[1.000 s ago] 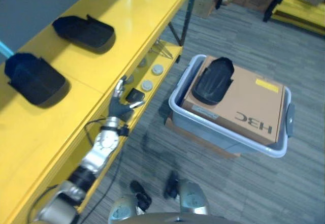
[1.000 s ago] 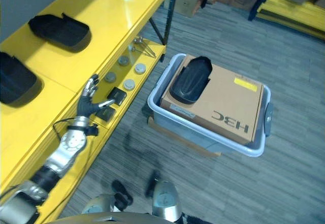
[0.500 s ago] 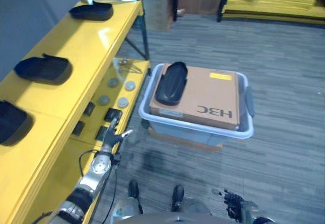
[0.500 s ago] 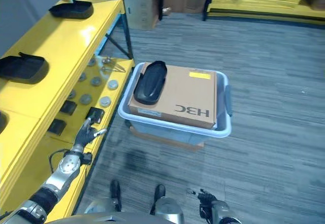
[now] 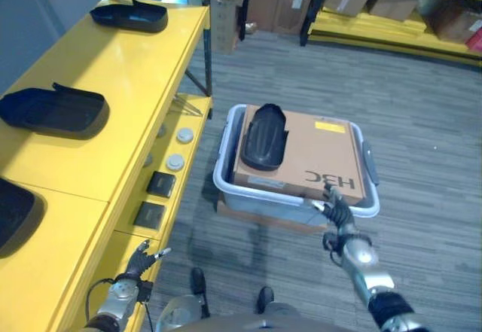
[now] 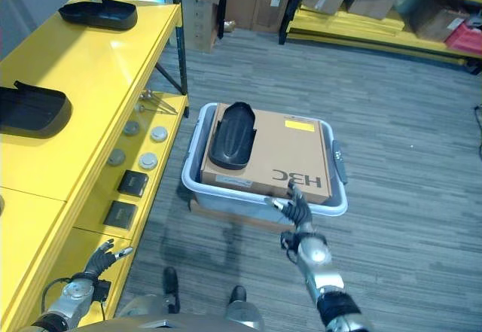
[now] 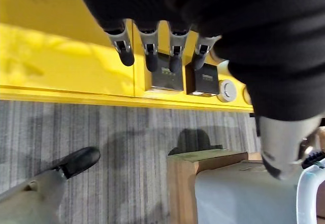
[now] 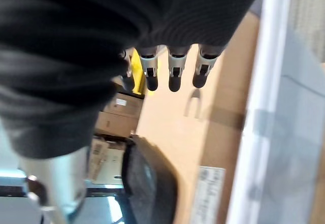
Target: Move parts from the plastic box to the shelf.
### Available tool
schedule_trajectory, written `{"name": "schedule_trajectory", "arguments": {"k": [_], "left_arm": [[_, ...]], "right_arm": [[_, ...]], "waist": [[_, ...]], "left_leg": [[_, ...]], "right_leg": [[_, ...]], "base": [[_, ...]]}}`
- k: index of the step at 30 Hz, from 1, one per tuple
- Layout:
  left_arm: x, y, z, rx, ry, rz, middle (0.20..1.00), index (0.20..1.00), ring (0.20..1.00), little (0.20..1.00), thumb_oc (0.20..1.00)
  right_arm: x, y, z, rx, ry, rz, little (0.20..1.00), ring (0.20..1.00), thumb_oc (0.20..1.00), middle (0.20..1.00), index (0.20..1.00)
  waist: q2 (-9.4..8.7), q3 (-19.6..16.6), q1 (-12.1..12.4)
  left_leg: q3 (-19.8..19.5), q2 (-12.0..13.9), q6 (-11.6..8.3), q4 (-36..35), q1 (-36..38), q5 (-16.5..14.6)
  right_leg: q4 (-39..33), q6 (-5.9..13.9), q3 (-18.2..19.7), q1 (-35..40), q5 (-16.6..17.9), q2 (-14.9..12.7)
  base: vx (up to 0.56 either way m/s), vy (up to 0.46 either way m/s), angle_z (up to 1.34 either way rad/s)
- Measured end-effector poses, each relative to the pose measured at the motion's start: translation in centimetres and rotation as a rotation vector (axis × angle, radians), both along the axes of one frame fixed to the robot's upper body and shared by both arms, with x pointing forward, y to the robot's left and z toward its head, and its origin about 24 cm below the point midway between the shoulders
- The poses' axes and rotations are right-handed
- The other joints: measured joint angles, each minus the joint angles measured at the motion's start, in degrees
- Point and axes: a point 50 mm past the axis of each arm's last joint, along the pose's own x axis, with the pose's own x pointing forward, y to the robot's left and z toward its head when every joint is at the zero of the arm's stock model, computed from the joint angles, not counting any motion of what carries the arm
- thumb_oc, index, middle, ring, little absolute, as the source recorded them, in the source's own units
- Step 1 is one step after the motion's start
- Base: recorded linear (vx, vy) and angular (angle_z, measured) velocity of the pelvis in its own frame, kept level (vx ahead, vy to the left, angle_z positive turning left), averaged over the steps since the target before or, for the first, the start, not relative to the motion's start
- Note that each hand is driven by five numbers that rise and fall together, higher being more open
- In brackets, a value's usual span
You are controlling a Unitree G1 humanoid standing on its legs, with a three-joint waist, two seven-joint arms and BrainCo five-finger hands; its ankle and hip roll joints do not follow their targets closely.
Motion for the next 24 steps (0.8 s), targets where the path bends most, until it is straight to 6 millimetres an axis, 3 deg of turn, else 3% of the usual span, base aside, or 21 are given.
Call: {"name": "schedule_trajectory", "arguments": {"k": [1, 2, 3, 4, 6, 7, 10, 13, 17, 18, 20, 22, 24], "left_arm": [[0.4, -0.4, 0.0, -0.007, 0.004, -0.018, 1.0, 1.0, 1.0, 1.0, 1.0], [0.5, -0.9, -0.2, -0.019, 0.021, -0.042, 1.0, 1.0, 1.0, 1.0, 1.0], [0.6, -1.1, -0.2, -0.023, 0.028, -0.051, 1.0, 1.0, 1.0, 1.0, 1.0], [0.5, -1.0, -0.3, -0.014, 0.036, -0.06, 1.0, 1.0, 1.0, 1.0, 1.0], [0.4, -0.6, -0.4, -0.008, 0.057, -0.063, 1.0, 1.0, 1.0, 1.0, 1.0], [0.0, -0.5, -0.7, -0.007, 0.09, -0.069, 1.0, 1.0, 1.0, 1.0, 1.0], [0.0, -0.6, -0.8, -0.01, 0.102, -0.09, 1.0, 1.0, 1.0, 1.0, 1.0], [-0.3, -0.2, -0.8, -0.015, 0.098, -0.062, 1.0, 1.0, 1.0, 1.0, 1.0], [-1.8, 0.4, -1.1, -0.027, 0.119, -0.027, 1.0, 1.0, 1.0, 1.0, 1.0], [-2.2, 0.2, -1.3, -0.036, 0.134, -0.045, 1.0, 1.0, 1.0, 1.0, 1.0], [-2.1, -0.8, -1.2, -0.043, 0.123, -0.138, 1.0, 1.0, 1.0, 1.0, 1.0], [-1.4, -2.2, -0.9, -0.07, 0.096, -0.212, 1.0, 1.0, 1.0, 1.0, 1.0], [0.3, -2.7, -0.2, -0.077, 0.043, -0.239, 1.0, 1.0, 1.0, 1.0, 1.0]], "right_arm": [[1.1, -0.4, 1.3, -0.028, -0.031, -0.01, 1.0, 1.0, 1.0, 1.0, 1.0], [1.9, -0.9, 2.5, -0.054, -0.061, -0.021, 1.0, 1.0, 1.0, 1.0, 1.0], [2.1, -1.4, 2.8, -0.068, -0.06, -0.046, 1.0, 1.0, 1.0, 1.0, 1.0], [2.3, -1.6, 3.0, -0.075, -0.053, -0.063, 1.0, 1.0, 1.0, 1.0, 1.0], [2.7, -2.1, 3.3, -0.084, -0.045, -0.094, 1.0, 1.0, 1.0, 1.0, 1.0], [2.8, -2.8, 3.5, -0.091, -0.035, -0.142, 1.0, 1.0, 1.0, 1.0, 1.0], [2.6, -4.4, 2.7, -0.106, 0.024, -0.232, 1.0, 1.0, 1.0, 1.0, 1.0], [1.9, -6.3, 1.5, -0.134, 0.121, -0.316, 1.0, 1.0, 1.0, 1.0, 1.0], [2.8, -6.7, 2.5, -0.148, 0.108, -0.37, 1.0, 1.0, 1.0, 1.0, 1.0], [2.8, -7.3, 3.0, -0.167, 0.101, -0.396, 1.0, 1.0, 1.0, 1.0, 1.0], [3.4, -8.5, 4.7, -0.198, 0.076, -0.434, 1.0, 1.0, 1.0, 1.0, 1.0], [5.0, -9.3, 8.2, -0.222, -0.01, -0.459, 1.0, 1.0, 1.0, 1.0, 1.0], [5.8, -10.2, 11.1, -0.246, -0.081, -0.485, 1.0, 1.0, 1.0, 1.0, 1.0]], "waist": [[0.58, 1.5, 0.9], [1.6, 2.8, 0.6], [1.48, 3.2, 0.4], [1.01, 3.6, 0.5], [0.19, 3.7, 0.6], [-0.02, 3.6, -0.3], [-0.11, 3.8, -1.4], [-0.68, 3.5, 0.9], [-1.3, 3.5, 2.8], [-1.49, 3.9, 3.4], [-1.12, 5.1, 3.7], [0.25, 7.3, 3.5], [1.25, 11.1, 3.3]], "left_leg": [[0.5, -0.1, 2.61, 0.8, 0.2, -0.1], [-0.4, 1.1, 1.67, 1.3, 0.4, -1.0], [-1.6, 1.0, 1.8, 1.2, 1.1, -1.5], [-2.1, 0.9, 1.77, 1.1, 1.4, -1.5], [-3.4, 0.8, 1.38, 1.3, 1.0, -1.2], [-6.2, 0.1, 1.23, 1.2, 0.3, -1.1], [-10.6, -1.5, 0.94, 1.3, -0.1, -0.7], [-11.7, -2.5, 0.89, -0.3, 0.1, -0.7], [-10.8, -1.7, -1.02, -0.2, -2.4, -1.1], [-8.0, -0.5, -1.18, 0.5, -3.0, -1.1], [-6.7, 0.4, -1.46, 1.8, -5.1, -0.9], [-6.4, 0.8, -2.31, 1.0, -6.7, 0.0], [-5.9, 1.1, -2.21, 0.0, -7.4, 3.1]], "right_leg": [[8.7, 1.28, 1.0, -4.4, -0.9, -0.9], [16.7, 1.41, 1.4, -8.0, -1.0, -1.7], [21.2, 1.5, 2.2, -10.0, -1.3, -2.8], [21.0, 1.52, 2.6, -10.4, -3.2, -2.3], [14.1, 1.51, 4.3, -9.7, -5.1, -1.1], [3.2, 1.57, 5.8, -7.1, -5.0, 0.2], [-5.0, 1.46, 11.6, -4.0, -3.1, 1.5], [-8.0, 0.32, 8.1, -1.4, -2.3, 2.0], [-9.0, -1.32, 3.7, -2.2, 0.9, 1.9], [-9.0, -2.25, 1.5, -2.3, 2.7, 1.9], [-9.0, -2.48, -0.1, -3.8, 3.3, 1.9], [-9.0, -2.32, -0.1, -5.8, 3.9, 2.2], [-9.0, -1.59, -0.2, -6.7, 4.8, 2.5]], "base": [[0.08, 0.051, -0.24], [0.18, -0.057, 0.03], [0.26, -0.16, 0.21], [0.26, -0.214, 0.31], [0.23, -0.211, 0.36], [0.26, -0.22, 0.68], [0.21, -0.195, 0.82], [0.18, -0.252, 0.75], [-0.03, -0.165, 0.44], [-0.16, -0.046, 0.62], [-0.12, 0.01, 0.34], [-0.08, -0.004, -0.04], [-0.08, 0.0, -0.01]]}}
